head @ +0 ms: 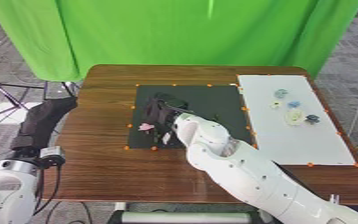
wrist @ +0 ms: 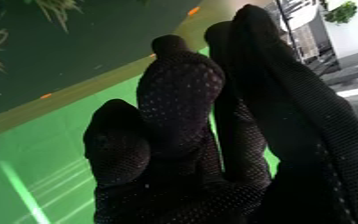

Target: Arrange flowers

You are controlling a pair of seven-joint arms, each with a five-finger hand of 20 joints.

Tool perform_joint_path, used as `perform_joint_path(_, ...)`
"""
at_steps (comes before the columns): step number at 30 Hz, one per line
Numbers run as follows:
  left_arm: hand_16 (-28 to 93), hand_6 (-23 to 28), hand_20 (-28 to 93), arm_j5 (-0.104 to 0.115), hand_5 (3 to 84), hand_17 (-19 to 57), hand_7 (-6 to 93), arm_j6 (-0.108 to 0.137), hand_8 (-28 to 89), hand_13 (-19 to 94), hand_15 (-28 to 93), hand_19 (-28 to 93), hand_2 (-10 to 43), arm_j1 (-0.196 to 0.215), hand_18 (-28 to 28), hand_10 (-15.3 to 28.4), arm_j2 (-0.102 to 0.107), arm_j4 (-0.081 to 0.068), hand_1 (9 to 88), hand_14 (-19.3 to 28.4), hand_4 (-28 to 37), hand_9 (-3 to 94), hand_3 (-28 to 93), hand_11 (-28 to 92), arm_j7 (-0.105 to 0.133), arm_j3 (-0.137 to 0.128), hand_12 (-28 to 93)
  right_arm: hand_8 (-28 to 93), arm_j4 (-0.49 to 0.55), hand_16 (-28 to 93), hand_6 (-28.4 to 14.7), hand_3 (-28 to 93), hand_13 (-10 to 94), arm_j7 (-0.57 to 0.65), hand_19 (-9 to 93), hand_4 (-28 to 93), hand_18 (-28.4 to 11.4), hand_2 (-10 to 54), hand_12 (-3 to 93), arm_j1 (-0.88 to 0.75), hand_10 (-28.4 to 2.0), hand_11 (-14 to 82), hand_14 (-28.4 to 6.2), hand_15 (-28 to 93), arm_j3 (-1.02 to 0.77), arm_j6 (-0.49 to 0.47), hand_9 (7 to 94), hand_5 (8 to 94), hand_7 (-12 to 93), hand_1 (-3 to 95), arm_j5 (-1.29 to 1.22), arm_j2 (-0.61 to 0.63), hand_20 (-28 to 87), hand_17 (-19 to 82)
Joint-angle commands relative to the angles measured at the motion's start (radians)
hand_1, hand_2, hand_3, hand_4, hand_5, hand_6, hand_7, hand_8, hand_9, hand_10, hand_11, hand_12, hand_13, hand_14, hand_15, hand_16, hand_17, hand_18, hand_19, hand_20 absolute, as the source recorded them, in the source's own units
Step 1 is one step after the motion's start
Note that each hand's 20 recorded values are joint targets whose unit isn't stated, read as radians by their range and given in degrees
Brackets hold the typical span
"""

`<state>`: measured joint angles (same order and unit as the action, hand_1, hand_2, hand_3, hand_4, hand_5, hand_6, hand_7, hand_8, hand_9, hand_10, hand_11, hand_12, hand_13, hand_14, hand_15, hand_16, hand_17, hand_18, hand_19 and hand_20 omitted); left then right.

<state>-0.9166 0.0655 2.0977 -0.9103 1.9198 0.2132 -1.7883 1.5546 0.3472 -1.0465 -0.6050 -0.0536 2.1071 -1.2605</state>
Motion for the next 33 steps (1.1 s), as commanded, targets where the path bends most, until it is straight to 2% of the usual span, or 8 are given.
perform_joint_path(1,2,3.2,13,-0.003,50.4,1.8,15.3,-0.010,-6,29,7,1,-1.5,0.023,9.4,13.7,-0.015,0.013,20.0,14.8,-25.6,43.8,66,16,-0.012,-0.012,11,3,0.063,29,3.2,63,87,0.005,93,-17,-10.0,-9.5,18.2,0.008,-13.0,9.5,-2.4,55,-0.043,-0.020,66.2,64.0,19,50.7,-0.012,0.024,45,60)
perform_joint_path(6,2,3.2,13,-0.004,50.5,1.8,15.2,-0.014,-6,29,7,1,-1.6,0.027,9.4,13.6,-0.018,0.014,20.2,14.8,-25.4,43.9,66,16,-0.010,-0.010,11,-9,0.214,29,3.4,66,87,0.006,93,-17,-11.0,-9.5,18.0,-0.023,-13.1,9.1,-2.8,53,-0.158,0.034,63.8,61.7,19,46.7,0.008,0.147,43,59)
perform_joint_path(11,2,3.2,13,0.002,50.4,1.8,15.2,0.003,-6,29,7,1,-1.6,0.053,9.4,13.6,-0.021,0.029,20.4,14.8,-25.1,43.9,66,16,-0.006,-0.035,11,-9,0.330,29,2.8,67,86,0.071,93,-17,-11.2,-9.5,17.9,-0.143,-13.1,8.8,-2.8,53,-0.378,0.087,62.2,59.3,17,42.5,0.019,0.330,42,58)
perform_joint_path(14,2,3.2,13,0.003,50.5,1.8,15.2,0.008,-6,29,7,1,-1.6,0.078,9.4,13.7,-0.032,0.038,20.3,14.8,-25.0,43.9,66,16,-0.008,-0.055,11,-8,0.374,29,1.2,66,87,0.130,93,-17,-11.4,-9.5,17.5,-0.270,-15.2,8.0,-2.8,52,-0.540,0.072,59.0,55.8,14,39.0,0.026,0.420,42,58)
perform_joint_path(19,2,3.1,13,0.005,50.5,1.8,15.4,0.011,-6,29,7,1,-1.7,0.118,9.4,13.6,-0.054,0.051,20.3,14.8,-25.0,44.0,66,16,-0.008,-0.077,11,-6,0.400,29,0.7,60,87,0.219,93,-14,-12.7,-9.5,14.9,-0.484,-18.5,6.7,-4.1,52,-0.758,0.037,53.2,50.7,9,29.6,-0.002,0.490,42,57)
perform_joint_path(23,2,3.3,13,0.001,50.5,1.8,15.3,0.013,-6,29,7,1,-1.7,0.096,9.4,13.6,-0.064,0.047,20.4,14.8,-24.9,44.0,66,16,-0.011,-0.067,11,-5,0.408,27,0.3,55,87,0.208,93,-11,-15.0,-9.5,13.4,-0.617,-21.4,5.7,-5.9,52,-0.854,0.035,49.0,47.7,6,20.2,-0.066,0.518,43,57)
perform_joint_path(27,2,3.2,13,-0.004,50.5,1.9,15.3,0.005,-6,29,7,1,-1.8,0.087,9.4,13.7,-0.070,0.044,20.6,14.8,-24.8,44.0,66,16,-0.014,-0.062,11,-5,0.401,27,0.0,53,87,0.212,93,-9,-16.5,-9.5,13.2,-0.650,-22.0,5.7,-7.1,53,-0.865,0.015,48.8,46.6,4,13.9,-0.063,0.517,44,56)
perform_joint_path(33,2,3.2,13,-0.008,50.5,1.9,15.2,0.002,-6,29,7,1,-1.6,0.080,9.4,13.7,-0.077,0.041,20.8,14.8,-24.7,44.0,65,16,-0.016,-0.050,11,-4,0.369,26,0.0,54,87,0.209,93,-8,-16.8,-9.5,13.4,-0.638,-21.7,6.0,-7.1,53,-0.848,-0.006,49.7,46.3,4,14.4,-0.049,0.519,45,56)
